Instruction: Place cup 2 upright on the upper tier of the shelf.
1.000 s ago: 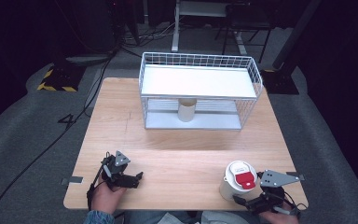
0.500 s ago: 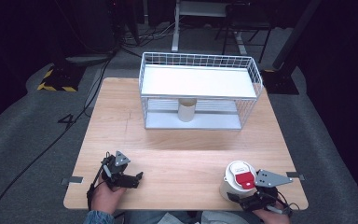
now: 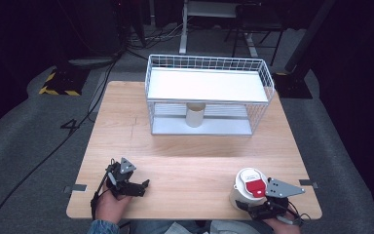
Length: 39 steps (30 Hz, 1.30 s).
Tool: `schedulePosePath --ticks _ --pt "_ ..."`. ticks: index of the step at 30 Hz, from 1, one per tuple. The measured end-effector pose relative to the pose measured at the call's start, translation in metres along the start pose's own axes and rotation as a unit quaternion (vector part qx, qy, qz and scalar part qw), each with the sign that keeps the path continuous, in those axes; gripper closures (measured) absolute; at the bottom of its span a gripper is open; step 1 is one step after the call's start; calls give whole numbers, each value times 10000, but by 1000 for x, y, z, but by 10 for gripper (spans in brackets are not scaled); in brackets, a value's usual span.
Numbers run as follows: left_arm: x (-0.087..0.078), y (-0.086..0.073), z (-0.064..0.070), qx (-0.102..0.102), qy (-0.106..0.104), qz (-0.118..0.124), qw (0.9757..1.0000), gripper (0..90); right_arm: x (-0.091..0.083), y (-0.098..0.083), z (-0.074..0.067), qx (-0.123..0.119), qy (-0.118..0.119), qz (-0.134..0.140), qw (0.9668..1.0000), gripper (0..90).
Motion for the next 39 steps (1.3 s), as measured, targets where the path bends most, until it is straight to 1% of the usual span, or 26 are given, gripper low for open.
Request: schedulePosePath --ticks 20,25,26,30,35,37,38,39 --pt "0 0 0 -1 -1 -7 10000 1 0 1 1 -29 25 -25 10000 107" --pt "0 0 0 7 3 -5 10000 1 1 2 0 85 113 -9 9999 107" --pt "0 0 0 3 1 -1 10000 1 1 3 0 77 113 -12 9999 107" --pt "0 0 0 -5 -5 0 10000 1 1 7 -1 39 134 28 9999 107" --pt "0 0 0 6 2 -1 10000 1 2 18 2 -2 121 110 9999 107" --pt "0 0 0 5 4 -5 10000 1 2 19 2 11 128 108 9999 108" --pt "0 0 0 -6 -3 -3 10000 1 2 25 3 1 119 117 9999 107" --pt "0 0 0 2 1 0 10000 1 2 26 4 -25 115 125 9999 108"
Point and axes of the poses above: each handheld gripper's, and its own axes: x roughly forward along the jaws, y roughly out of its top, z roughly to its right, the point moved 6 cm from there along x, roughly forward along the jaws, and after that the axes turned 5 degrees about z, right-handed, at the moved point
